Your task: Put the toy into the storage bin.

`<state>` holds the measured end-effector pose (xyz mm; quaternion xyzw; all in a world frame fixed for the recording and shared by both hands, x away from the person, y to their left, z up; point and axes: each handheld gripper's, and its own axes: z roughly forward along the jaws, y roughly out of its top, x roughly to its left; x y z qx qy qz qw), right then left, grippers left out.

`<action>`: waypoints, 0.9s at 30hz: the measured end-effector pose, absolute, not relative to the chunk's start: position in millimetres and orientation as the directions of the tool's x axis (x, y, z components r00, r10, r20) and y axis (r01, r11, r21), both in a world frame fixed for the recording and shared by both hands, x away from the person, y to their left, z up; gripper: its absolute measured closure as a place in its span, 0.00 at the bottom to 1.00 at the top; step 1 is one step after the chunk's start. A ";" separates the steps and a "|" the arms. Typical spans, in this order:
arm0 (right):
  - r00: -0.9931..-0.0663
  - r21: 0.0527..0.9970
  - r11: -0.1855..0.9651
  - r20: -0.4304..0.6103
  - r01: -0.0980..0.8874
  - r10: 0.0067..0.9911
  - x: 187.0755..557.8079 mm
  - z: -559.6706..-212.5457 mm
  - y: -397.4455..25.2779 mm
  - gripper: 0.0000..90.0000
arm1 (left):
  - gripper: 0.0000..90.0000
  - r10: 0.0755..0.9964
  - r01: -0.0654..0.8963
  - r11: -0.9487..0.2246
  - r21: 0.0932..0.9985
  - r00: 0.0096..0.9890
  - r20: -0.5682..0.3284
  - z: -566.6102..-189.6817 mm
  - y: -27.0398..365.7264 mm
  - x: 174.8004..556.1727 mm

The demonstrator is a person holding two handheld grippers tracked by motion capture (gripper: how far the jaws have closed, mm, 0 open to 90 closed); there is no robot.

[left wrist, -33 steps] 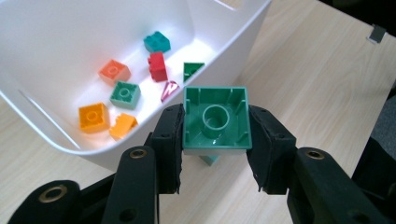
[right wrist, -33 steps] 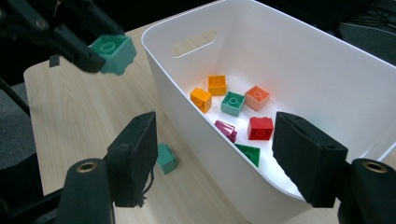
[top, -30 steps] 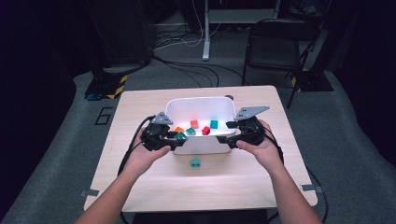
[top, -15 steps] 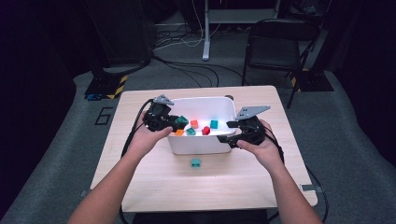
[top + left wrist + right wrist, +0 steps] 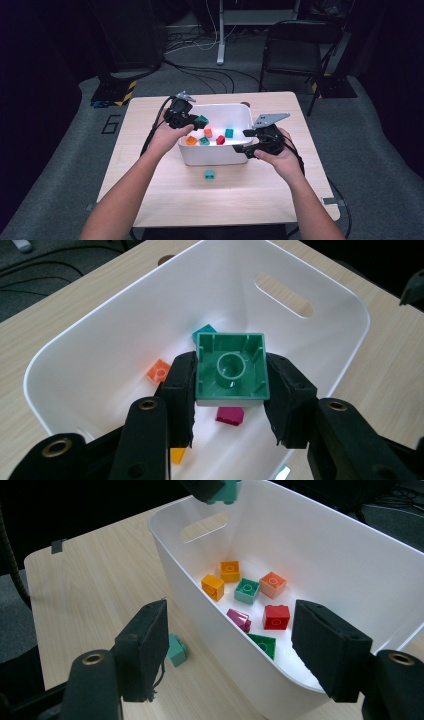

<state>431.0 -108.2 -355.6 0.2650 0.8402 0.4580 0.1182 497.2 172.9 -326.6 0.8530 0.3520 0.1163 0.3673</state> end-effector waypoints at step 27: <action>-0.833 0.835 0.436 0.048 0.336 0.551 431.6 -355.7 -109.1 0.34 | 0.65 0.753 0.622 -0.419 0.661 0.645 -0.130 -361.2 142.5 558.0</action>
